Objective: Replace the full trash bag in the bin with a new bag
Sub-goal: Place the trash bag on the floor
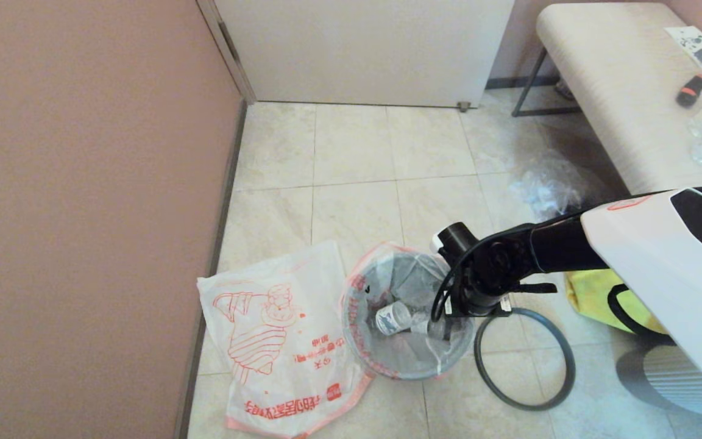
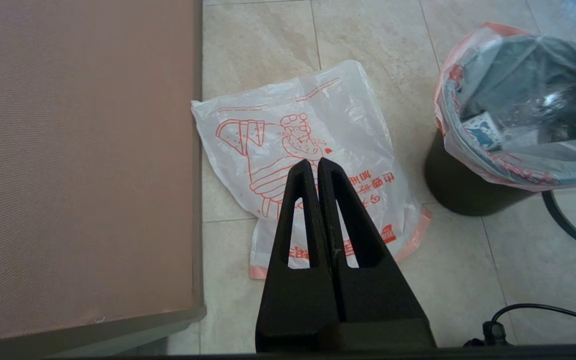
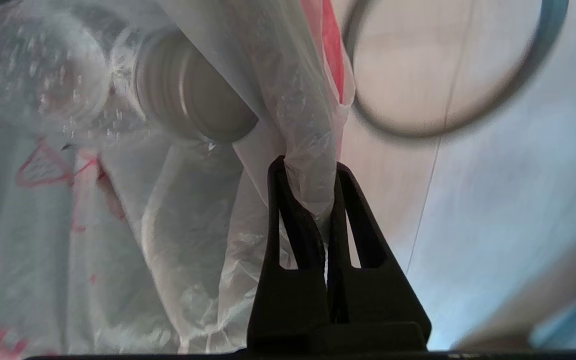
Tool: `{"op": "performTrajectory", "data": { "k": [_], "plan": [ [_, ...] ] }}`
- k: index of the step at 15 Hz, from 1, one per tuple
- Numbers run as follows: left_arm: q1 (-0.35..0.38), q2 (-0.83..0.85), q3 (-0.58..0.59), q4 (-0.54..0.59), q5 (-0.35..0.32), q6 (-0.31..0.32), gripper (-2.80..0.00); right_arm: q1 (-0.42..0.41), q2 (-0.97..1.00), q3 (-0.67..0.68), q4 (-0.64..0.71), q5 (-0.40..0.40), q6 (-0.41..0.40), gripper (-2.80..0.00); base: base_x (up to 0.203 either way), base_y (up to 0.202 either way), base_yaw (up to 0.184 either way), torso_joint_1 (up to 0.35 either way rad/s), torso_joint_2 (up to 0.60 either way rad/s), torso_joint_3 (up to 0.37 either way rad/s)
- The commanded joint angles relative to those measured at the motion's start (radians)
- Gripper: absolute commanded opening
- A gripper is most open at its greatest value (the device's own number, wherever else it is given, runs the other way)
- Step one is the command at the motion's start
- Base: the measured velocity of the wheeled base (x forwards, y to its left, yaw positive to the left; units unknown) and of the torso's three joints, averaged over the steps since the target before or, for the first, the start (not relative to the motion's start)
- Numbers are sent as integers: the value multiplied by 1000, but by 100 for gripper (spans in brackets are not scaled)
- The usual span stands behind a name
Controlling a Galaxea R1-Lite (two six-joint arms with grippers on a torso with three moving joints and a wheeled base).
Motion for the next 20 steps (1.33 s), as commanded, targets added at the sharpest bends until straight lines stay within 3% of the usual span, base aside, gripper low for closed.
{"op": "performTrajectory", "data": {
  "k": [1,3,6,9,11,14,20],
  "plan": [
    [0,0,0,0,0,-1,-280,18,-32,0,40,0,81,-280,0,0,0,0,0,0],
    [0,0,0,0,0,-1,-280,36,-29,0,70,24,196,-280,0,0,0,0,0,0],
    [0,0,0,0,0,-1,-280,28,-30,-4,71,197,357,-280,0,0,0,0,0,0],
    [0,0,0,0,0,0,-280,11,-23,-53,50,269,468,-280,0,0,0,0,0,0],
    [0,0,0,0,0,0,-280,11,-20,-45,8,260,521,-280,0,0,0,0,0,0],
    [0,0,0,0,0,-1,-280,18,-19,7,-121,169,554,-280,0,0,0,0,0,0],
    [0,0,-1,0,0,-1,-280,13,37,-12,-126,177,729,-280,0,0,0,0,0,0]
  ]
}}
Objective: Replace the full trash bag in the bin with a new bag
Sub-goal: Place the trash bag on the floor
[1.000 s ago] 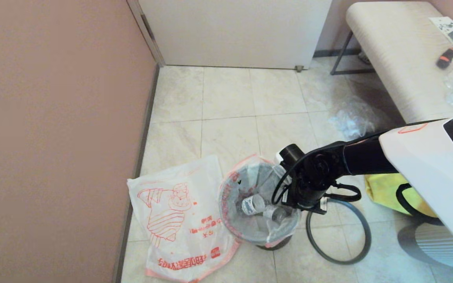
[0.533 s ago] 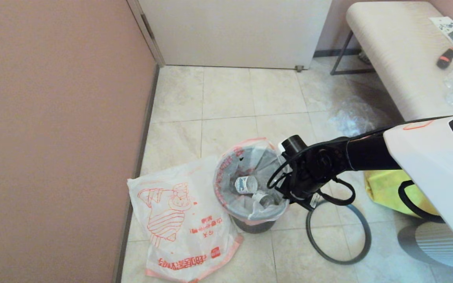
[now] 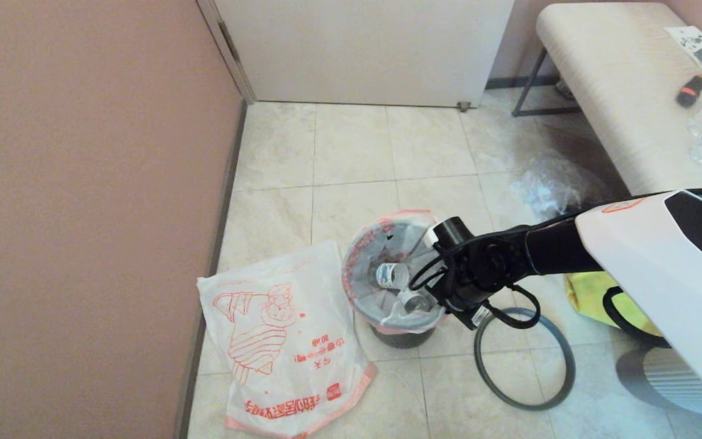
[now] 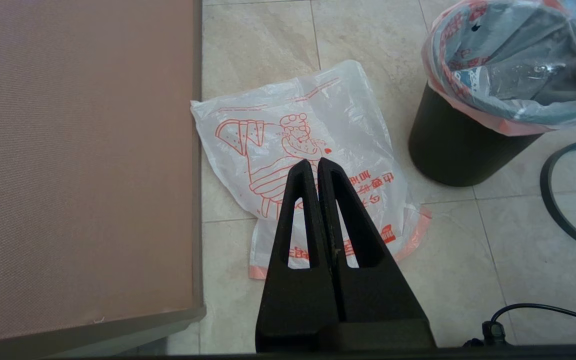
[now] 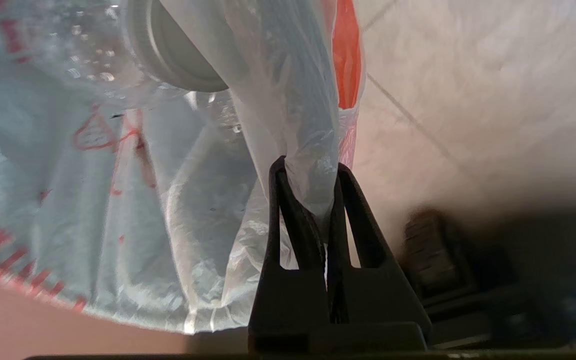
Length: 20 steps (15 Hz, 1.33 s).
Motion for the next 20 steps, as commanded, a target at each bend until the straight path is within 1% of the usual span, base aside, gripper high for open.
{"op": "performTrajectory", "data": {
  "k": [1,3,4,6,7,9,12,13,16,17,18,20],
  "plan": [
    [0,1,0,0,0,1,-280,11,29,-2,9,10,27,-280,0,0,0,0,0,0],
    [0,1,0,0,0,0,-280,34,32,1,48,46,45,-280,0,0,0,0,0,0],
    [0,1,0,0,0,-1,-280,46,34,6,73,51,48,-280,0,0,0,0,0,0],
    [0,1,0,0,0,1,-280,57,51,5,122,52,106,-280,0,0,0,0,0,0],
    [0,1,0,0,0,-1,-280,58,50,5,134,52,120,-280,0,0,0,0,0,0],
    [0,1,0,0,0,0,-280,63,39,2,193,78,163,-280,0,0,0,0,0,0],
    [0,1,0,0,0,1,-280,69,38,6,199,91,156,-280,0,0,0,0,0,0],
    [0,1,0,0,0,-1,-280,80,34,6,199,92,154,0,0,0,0,0,0,0],
    [0,1,-1,0,0,-1,-280,105,0,13,228,92,109,0,0,0,0,0,0,0],
    [0,1,0,0,0,0,-280,110,-15,16,236,92,106,0,0,0,0,0,0,0],
    [0,1,0,0,0,-1,-280,116,-42,22,238,90,100,0,0,0,0,0,0,0],
    [0,1,0,0,0,-1,-280,130,-115,49,239,89,60,0,0,0,0,0,0,0]
  ]
}}
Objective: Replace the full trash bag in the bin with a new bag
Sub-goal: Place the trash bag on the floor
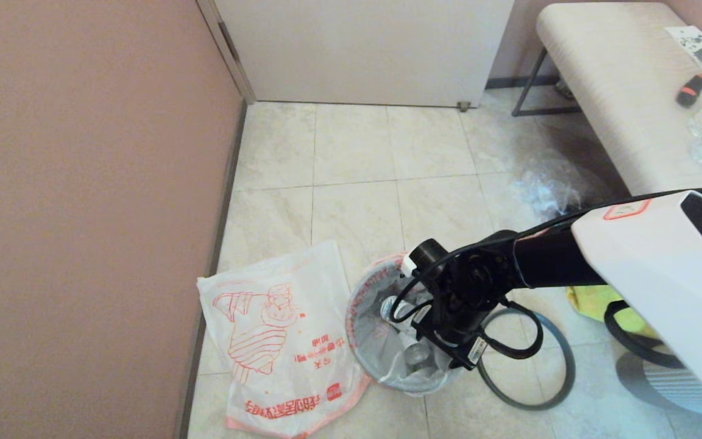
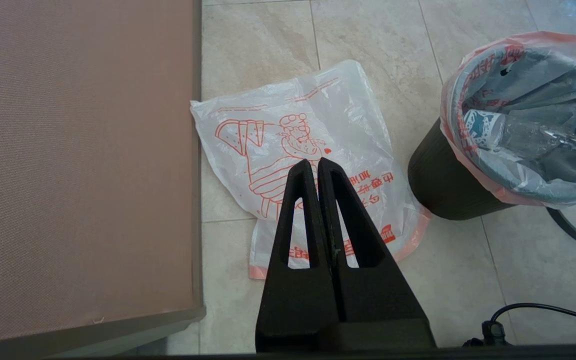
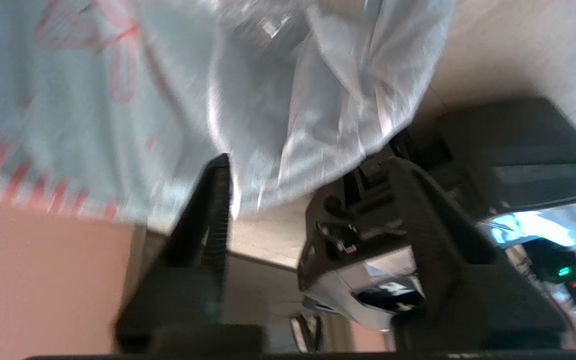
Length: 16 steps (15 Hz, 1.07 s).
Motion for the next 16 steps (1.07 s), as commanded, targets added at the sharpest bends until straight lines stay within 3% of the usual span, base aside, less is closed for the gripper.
{"op": "performTrajectory", "data": {
  "k": [1,4,5,8,13,15,16],
  "plan": [
    [0,0,0,0,0,-1,-280,14,-93,30,6,-3,-21,0,0,0,0,0,0,0],
    [0,0,0,0,0,-1,-280,-9,-216,97,7,-4,-169,0,0,0,0,0,0,0],
    [0,0,0,0,0,-1,-280,-26,-244,108,2,-1,-256,-280,0,0,0,0,0,0],
    [0,0,0,0,0,0,-280,-78,-236,49,-39,-6,-470,-280,0,0,0,0,0,0],
    [0,0,0,0,0,0,-280,-128,-136,-52,-34,-26,-721,-280,0,0,0,0,0,0],
    [0,0,0,0,0,-1,-280,-131,-97,-70,-36,-139,-779,-280,0,0,0,0,0,0],
    [0,0,0,0,0,-1,-280,-137,-76,-81,-41,-196,-853,-280,0,0,0,0,0,0]
  ]
}}
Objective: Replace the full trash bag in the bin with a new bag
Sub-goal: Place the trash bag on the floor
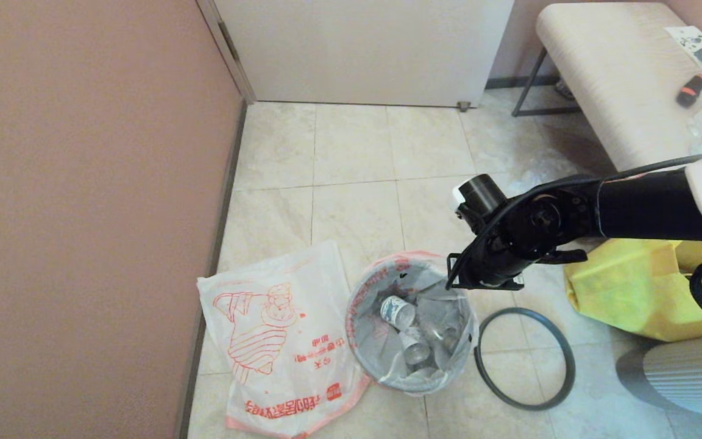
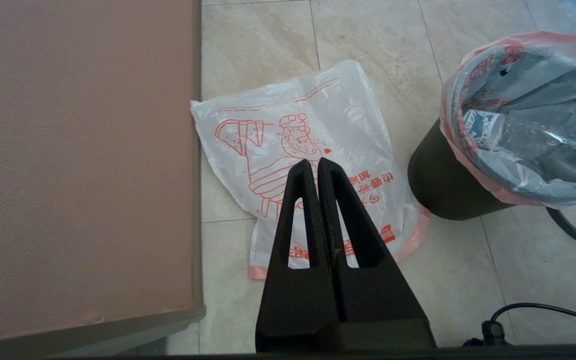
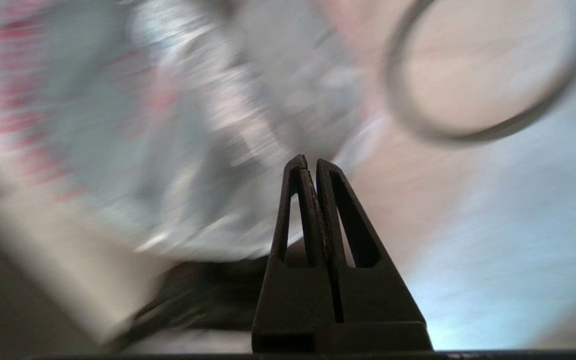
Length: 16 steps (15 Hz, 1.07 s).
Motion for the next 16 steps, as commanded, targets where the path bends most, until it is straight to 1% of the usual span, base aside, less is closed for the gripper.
{"op": "performTrajectory", "data": {
  "k": [1,2,4,5,6,12,14,16],
  "plan": [
    [0,1,-1,0,0,0,-280,-11,55,-28,-6,-59,-79,-280,0,0,0,0,0,0],
    [0,1,0,0,0,1,-280,-18,70,-59,-27,-79,-131,-280,0,0,0,0,0,0],
    [0,1,0,0,0,-1,-280,-27,71,-74,-47,-83,-216,-280,0,0,0,0,0,0],
    [0,1,0,0,0,1,-280,-25,69,-74,-47,-83,-222,-206,0,0,0,0,0,0],
    [0,1,-1,0,0,0,-280,-23,70,-74,-47,-82,-222,0,0,0,0,0,0,0],
    [0,1,0,0,0,-1,-280,-22,98,-87,-87,-54,-234,0,0,0,0,0,0,0],
    [0,1,0,0,0,-1,-280,-24,123,-119,-90,-54,-247,0,0,0,0,0,0,0],
    [0,1,0,0,0,-1,-280,-38,181,-198,-90,-53,-263,0,0,0,0,0,0,0]
  ]
}}
